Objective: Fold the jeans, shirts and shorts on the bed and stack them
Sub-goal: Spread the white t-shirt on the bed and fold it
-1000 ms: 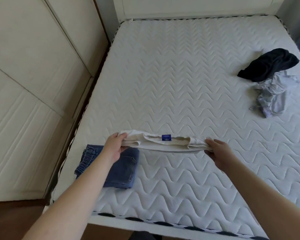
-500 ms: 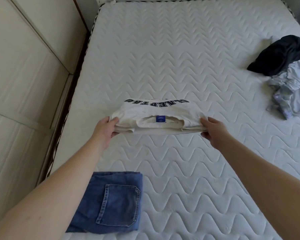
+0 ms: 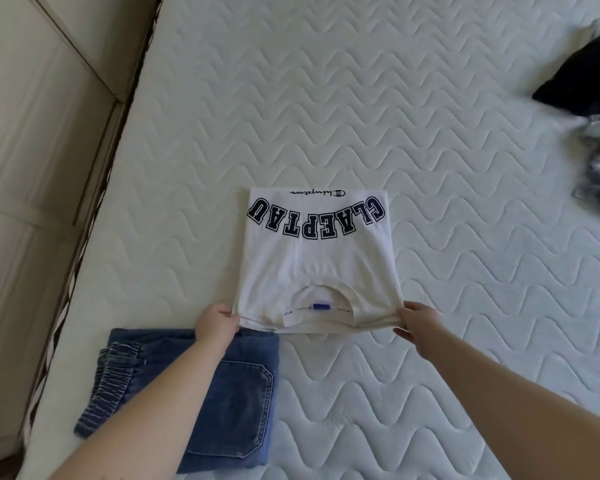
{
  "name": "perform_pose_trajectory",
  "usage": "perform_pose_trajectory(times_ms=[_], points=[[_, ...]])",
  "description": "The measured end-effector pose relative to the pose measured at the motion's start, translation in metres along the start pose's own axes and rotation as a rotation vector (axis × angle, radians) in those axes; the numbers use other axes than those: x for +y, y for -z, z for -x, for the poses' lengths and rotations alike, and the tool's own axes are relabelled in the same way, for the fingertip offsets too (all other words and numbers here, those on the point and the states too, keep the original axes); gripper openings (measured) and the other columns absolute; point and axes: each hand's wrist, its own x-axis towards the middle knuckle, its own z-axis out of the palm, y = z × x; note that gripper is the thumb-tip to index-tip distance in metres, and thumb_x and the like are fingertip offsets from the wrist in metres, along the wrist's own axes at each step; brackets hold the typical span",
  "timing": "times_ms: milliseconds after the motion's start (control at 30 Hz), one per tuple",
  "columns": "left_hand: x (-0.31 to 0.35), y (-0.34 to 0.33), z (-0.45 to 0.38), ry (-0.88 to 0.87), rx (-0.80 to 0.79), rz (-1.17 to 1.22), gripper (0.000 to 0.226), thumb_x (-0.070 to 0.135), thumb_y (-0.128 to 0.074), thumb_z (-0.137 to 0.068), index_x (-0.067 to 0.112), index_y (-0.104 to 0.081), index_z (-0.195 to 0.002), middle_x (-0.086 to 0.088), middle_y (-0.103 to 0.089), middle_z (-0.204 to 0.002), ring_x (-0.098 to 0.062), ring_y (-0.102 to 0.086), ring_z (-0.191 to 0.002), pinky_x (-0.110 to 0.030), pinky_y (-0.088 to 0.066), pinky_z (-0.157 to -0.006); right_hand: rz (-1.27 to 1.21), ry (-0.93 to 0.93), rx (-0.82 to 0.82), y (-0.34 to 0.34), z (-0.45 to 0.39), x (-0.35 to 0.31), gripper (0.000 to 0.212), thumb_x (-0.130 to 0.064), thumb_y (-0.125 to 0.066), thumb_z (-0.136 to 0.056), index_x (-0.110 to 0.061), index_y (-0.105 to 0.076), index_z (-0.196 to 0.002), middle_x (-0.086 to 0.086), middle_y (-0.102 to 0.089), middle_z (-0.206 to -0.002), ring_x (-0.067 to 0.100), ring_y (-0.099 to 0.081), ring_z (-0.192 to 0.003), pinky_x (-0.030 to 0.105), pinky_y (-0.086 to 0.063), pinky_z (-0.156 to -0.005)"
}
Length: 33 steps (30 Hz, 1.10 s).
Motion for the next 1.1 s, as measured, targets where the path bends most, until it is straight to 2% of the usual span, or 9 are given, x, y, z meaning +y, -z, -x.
perform_pose_trajectory(times_ms=[33,100,167,233,333,467,633,833,1100], points=[[0.000,0.001,0.003,-0.039,0.027,-0.101,0.022,0.002,-0.060,-0.083,0.016,-0.059,-0.067,-0.005,-0.066,-0.080,-0.025,-0.061,-0.077,-0.030,-0.049,-0.072,0.024,-0.009,0.008,0.002,0.001,0.001,0.027,0.000,-0.055,-0.093,-0.006,-0.061,-0.118,0.012,-0.064,-0.095,0.024,-0.064,-0.085,0.034,-0.055,-0.072],[0.002,0.004,0.011,-0.106,0.058,-0.198,0.029,0.006,-0.060,-0.086,0.027,-0.050,-0.068,0.001,-0.058,-0.086,-0.023,-0.055,-0.084,-0.028,-0.041,-0.073,0.092,-0.044,0.023,0.008,0.003,0.003,0.037,-0.001,-0.054,-0.093,-0.005,-0.054,-0.130,0.017,-0.062,-0.108,0.029,-0.061,-0.096,0.038,-0.053,-0.081],[0.003,0.006,0.018,-0.119,0.072,-0.183,0.008,0.012,-0.061,-0.090,0.018,-0.062,-0.095,0.000,-0.058,-0.100,-0.025,-0.057,-0.095,-0.029,-0.042,-0.079,0.186,-0.089,0.039,0.018,0.010,0.005,0.033,-0.005,-0.053,-0.095,-0.002,-0.054,-0.128,0.016,-0.059,-0.103,0.028,-0.057,-0.091,0.039,-0.049,-0.077],[0.005,0.007,0.030,-0.138,0.079,-0.195,0.027,0.015,-0.059,-0.093,0.009,-0.059,-0.120,-0.004,-0.061,-0.115,-0.023,-0.058,-0.100,-0.030,-0.043,-0.081,0.302,-0.108,0.033,0.032,0.022,0.009,0.027,-0.007,-0.052,-0.094,0.001,-0.059,-0.120,0.014,-0.056,-0.092,0.027,-0.054,-0.084,0.036,-0.045,-0.070],[0.012,0.009,0.065,-0.250,0.020,-0.202,0.022,0.017,-0.055,-0.096,0.013,-0.059,-0.118,-0.006,-0.063,-0.116,-0.016,-0.056,-0.095,-0.027,-0.041,-0.079,0.368,-0.065,-0.051,0.055,0.049,0.020,0.024,-0.013,-0.053,-0.096,-0.002,-0.061,-0.116,0.016,-0.062,-0.100,0.025,-0.057,-0.084,0.033,-0.045,-0.071],[0.020,0.011,0.121,-0.412,-0.078,-0.310,0.019,0.022,-0.052,-0.098,0.022,-0.060,-0.115,0.004,-0.061,-0.114,-0.007,-0.053,-0.096,-0.022,-0.039,-0.076,0.443,0.071,-0.173,0.087,0.093,0.029,0.030,-0.020,-0.054,-0.098,-0.007,-0.061,-0.124,0.012,-0.066,-0.111,0.021,-0.062,-0.088,0.031,-0.049,-0.075],[0.024,0.013,0.199,-0.603,-0.191,-0.557,0.030,0.026,-0.050,-0.099,0.021,-0.057,-0.128,0.007,-0.052,-0.129,-0.012,-0.050,-0.116,-0.027,-0.042,-0.095,0.883,0.384,-0.177,0.138,0.149,0.044,0.033,-0.035,-0.053,-0.098,-0.023,-0.058,-0.129,-0.003,-0.066,-0.118,0.009,-0.056,-0.092,0.020,-0.039,-0.071],[0.025,-0.001,0.293,-0.749,-0.134,-0.867,0.038,0.027,-0.048,-0.098,0.020,-0.052,-0.135,0.003,-0.051,-0.137,-0.016,-0.046,-0.126,-0.031,-0.041,-0.100,1.057,0.625,-0.130,0.209,0.208,0.058,0.045,-0.039,-0.047,-0.100,-0.025,-0.046,-0.142,0.001,-0.055,-0.140,0.023,-0.054,-0.122,0.032,-0.044,-0.099],[0.025,-0.055,0.421,-0.836,0.013,-1.147,0.056,0.036,-0.038,-0.099,0.026,-0.027,-0.152,-0.001,-0.035,-0.151,-0.022,-0.032,-0.138,-0.038,-0.027,-0.112,1.230,0.867,0.086,0.311,0.267,0.102,0.054,-0.044,-0.037,-0.102,-0.024,-0.029,-0.152,-0.001,-0.034,-0.156,0.021,-0.028,-0.144,0.037,-0.023,-0.116]])
